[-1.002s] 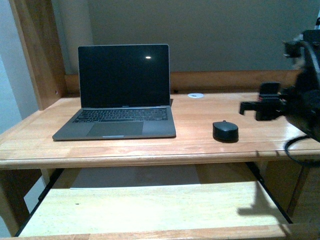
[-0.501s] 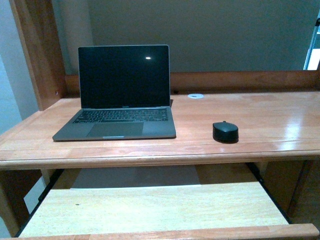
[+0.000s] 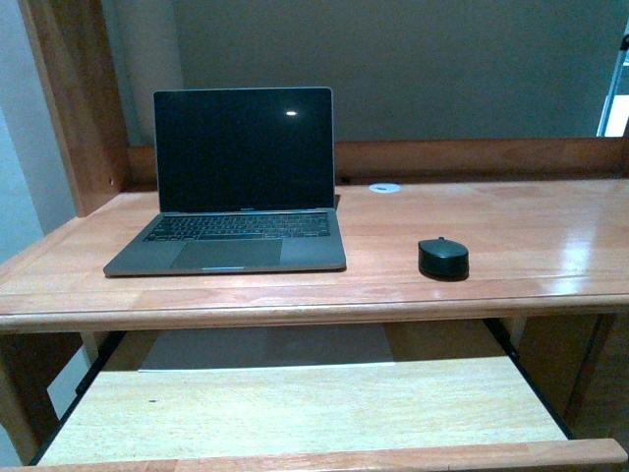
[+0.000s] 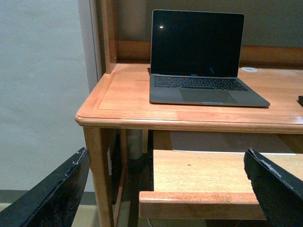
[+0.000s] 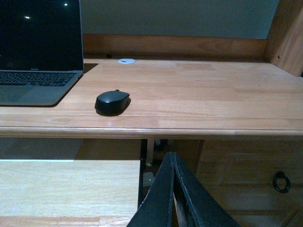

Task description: Place mouse

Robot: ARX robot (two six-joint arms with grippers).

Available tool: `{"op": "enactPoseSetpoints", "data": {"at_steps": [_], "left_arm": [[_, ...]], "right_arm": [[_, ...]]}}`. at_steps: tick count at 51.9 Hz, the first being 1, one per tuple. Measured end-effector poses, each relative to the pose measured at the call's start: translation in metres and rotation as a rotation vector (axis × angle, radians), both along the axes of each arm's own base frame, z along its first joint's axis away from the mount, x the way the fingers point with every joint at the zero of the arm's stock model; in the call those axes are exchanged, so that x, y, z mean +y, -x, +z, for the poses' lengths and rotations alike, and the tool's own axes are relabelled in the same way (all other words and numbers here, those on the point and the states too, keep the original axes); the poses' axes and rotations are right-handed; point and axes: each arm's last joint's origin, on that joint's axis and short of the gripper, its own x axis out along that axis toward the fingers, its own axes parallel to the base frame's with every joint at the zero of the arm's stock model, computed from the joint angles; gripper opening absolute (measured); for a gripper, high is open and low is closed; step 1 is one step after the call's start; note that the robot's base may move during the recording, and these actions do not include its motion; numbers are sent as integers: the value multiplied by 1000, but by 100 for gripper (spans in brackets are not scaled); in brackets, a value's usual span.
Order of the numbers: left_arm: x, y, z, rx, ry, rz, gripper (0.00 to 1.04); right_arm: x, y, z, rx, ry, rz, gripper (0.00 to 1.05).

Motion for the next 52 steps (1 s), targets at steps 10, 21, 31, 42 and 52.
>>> {"op": "enactPoseSetpoints", "data": {"at_steps": [10,21,31,42,52], "left_arm": [[0,0,0,0,0,0,98],[0,0,0,0,0,0,98],[0,0,0,0,0,0,98],[0,0,0,0,0,0,98],[0,0,0,0,0,0,98]], "right_arm": [[0,18,1,-5,0,0,2],[0,31,2,-7,0,0,2],[0,42,7,-21,0,0,2],[0,50,9,-29,0,0,2],[0,55,9,-31,0,0,2]]}}
